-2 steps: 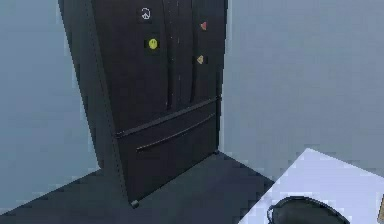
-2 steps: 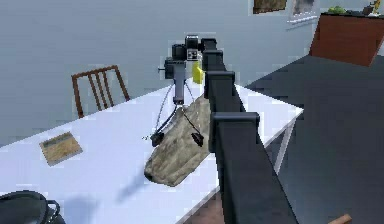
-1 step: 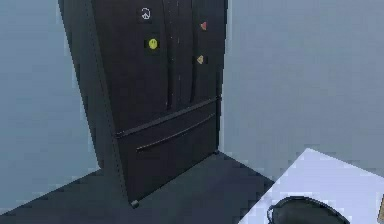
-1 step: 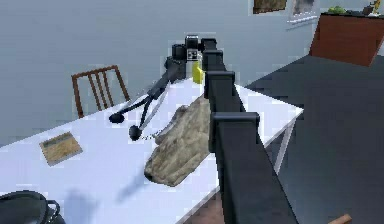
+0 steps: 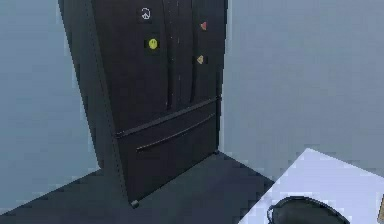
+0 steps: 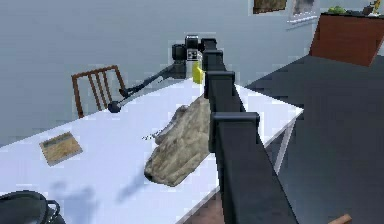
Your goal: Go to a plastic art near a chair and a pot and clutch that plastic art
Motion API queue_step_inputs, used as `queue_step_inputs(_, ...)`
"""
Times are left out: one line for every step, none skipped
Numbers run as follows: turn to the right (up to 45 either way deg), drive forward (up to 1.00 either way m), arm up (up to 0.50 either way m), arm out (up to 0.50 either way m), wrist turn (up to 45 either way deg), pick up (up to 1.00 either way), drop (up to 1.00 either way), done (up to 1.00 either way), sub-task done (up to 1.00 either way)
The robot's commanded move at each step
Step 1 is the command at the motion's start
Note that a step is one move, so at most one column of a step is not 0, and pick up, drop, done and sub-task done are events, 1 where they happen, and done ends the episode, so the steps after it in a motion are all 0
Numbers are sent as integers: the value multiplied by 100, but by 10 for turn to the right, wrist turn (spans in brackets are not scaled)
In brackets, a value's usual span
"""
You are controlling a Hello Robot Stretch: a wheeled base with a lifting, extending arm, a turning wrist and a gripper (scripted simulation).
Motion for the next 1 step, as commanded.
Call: queue_step_inputs(0,0,0,0,360,0,0,0,0)
